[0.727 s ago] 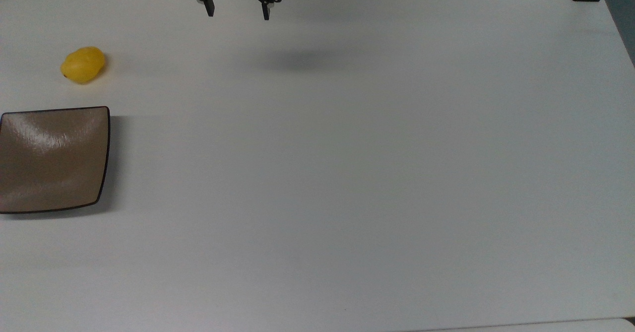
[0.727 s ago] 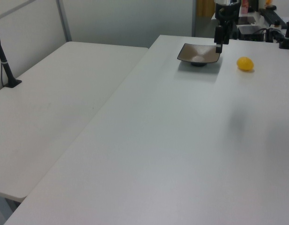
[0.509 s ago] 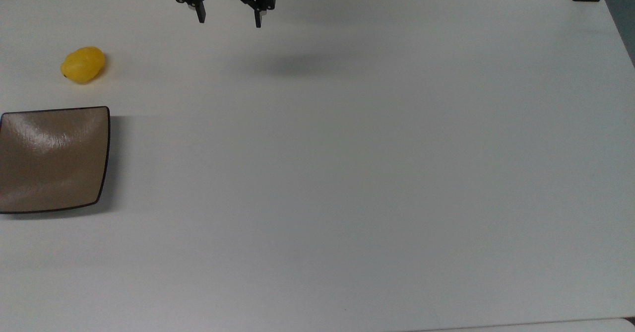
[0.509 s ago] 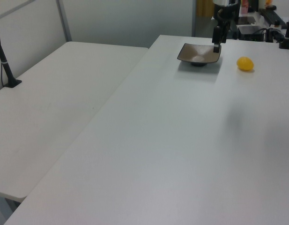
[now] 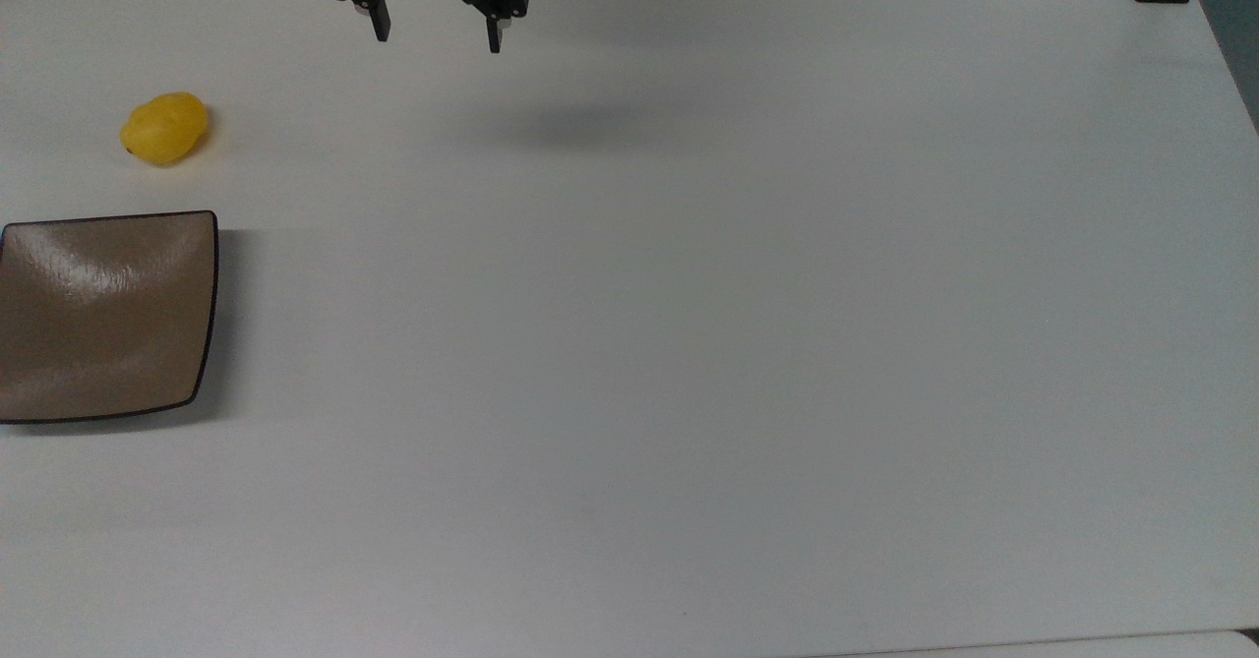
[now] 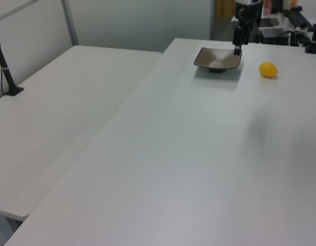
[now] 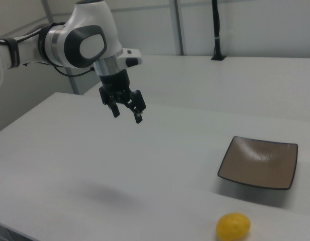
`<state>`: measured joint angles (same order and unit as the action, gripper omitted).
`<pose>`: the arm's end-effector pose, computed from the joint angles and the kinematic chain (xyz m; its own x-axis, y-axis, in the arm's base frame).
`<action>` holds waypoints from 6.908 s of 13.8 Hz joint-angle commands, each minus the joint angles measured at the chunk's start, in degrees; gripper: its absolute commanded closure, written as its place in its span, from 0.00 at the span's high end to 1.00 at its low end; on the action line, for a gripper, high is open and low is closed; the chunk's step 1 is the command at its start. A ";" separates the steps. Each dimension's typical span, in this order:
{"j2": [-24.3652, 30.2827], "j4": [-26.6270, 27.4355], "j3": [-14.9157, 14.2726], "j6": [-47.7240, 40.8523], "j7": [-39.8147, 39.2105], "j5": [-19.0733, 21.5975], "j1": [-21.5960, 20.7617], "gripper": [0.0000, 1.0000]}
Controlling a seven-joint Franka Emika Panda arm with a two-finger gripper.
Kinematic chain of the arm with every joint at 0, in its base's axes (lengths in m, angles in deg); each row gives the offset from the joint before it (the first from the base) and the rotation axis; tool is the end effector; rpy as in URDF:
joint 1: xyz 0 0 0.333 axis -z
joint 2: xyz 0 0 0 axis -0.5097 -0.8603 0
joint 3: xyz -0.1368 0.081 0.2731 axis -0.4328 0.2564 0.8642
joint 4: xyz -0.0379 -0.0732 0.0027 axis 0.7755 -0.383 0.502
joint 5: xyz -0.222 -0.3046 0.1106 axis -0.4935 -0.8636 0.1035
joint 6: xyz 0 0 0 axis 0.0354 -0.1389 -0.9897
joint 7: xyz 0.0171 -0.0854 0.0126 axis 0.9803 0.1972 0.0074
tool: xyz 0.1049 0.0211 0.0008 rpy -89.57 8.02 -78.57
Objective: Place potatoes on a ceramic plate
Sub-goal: 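Move the open gripper toward the yellow potato and lower over it, then close the gripper on the yellow potato, then lift the potato and carry it over the brown square plate, then lower the potato onto the plate and open the gripper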
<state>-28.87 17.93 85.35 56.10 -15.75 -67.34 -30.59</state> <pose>0.5620 -0.0119 0.5507 0.9981 -0.0161 0.0594 -0.0180 -0.9993 0.0320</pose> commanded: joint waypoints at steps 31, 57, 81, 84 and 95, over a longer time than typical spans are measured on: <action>-18.21 3.89 -4.31 23.10 -9.55 0.70 28.86 1.00; -18.65 -4.35 -4.22 17.74 -10.17 10.96 29.12 0.42; -33.07 -16.94 -2.20 38.84 -8.32 29.79 26.31 0.92; -32.80 -16.94 -2.20 38.66 -8.23 29.88 26.22 1.00; -25.61 -17.64 -2.20 14.96 -5.95 11.97 23.67 1.00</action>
<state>-58.60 -0.70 83.37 79.33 -22.79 -49.96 -5.80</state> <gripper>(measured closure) 0.000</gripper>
